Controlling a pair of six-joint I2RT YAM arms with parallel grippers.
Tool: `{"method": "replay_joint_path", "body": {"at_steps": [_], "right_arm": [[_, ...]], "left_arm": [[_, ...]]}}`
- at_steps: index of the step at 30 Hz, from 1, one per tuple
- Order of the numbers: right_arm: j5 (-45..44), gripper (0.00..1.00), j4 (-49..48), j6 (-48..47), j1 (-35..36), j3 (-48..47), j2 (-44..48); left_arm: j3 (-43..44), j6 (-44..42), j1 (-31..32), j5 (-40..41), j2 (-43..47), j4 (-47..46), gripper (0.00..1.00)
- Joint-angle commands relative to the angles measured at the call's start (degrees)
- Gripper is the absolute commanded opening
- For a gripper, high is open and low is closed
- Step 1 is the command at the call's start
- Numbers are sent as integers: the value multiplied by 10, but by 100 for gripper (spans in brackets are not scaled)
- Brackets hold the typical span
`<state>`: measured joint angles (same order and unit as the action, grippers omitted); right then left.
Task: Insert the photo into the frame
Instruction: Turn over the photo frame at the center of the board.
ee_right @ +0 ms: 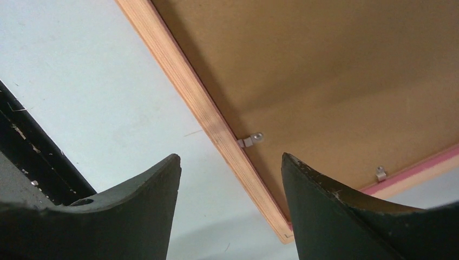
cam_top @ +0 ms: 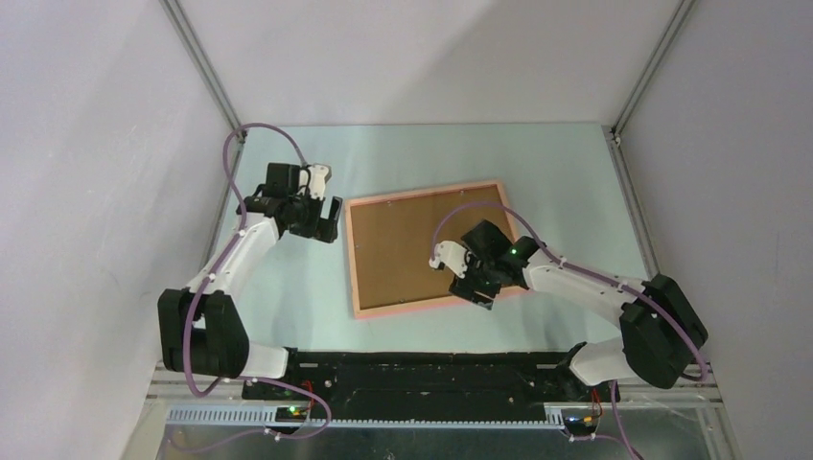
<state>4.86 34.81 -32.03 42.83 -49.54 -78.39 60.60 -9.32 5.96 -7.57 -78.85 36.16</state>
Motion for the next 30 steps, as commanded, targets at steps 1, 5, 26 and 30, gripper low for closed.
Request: {"method": "replay_joint_path", "body": {"at_steps": [1,5,26,30], "right_arm": [[-9,71,-9,-19,25,-2,-22],[-7,70,-3,-24,39,-5,-44],[-16,64,-25,-44,44,-19,-106],[-13,60,-25,-44,44,-19,-115]], "left_arm": [[-8,-19,-3,-7,18,-8,98],[-10,-19,-3,-15,12,-8,98],[-16,-21,-3,-21,4,-9,98],[-15,-22,-3,-21,4,-8,98]]}}
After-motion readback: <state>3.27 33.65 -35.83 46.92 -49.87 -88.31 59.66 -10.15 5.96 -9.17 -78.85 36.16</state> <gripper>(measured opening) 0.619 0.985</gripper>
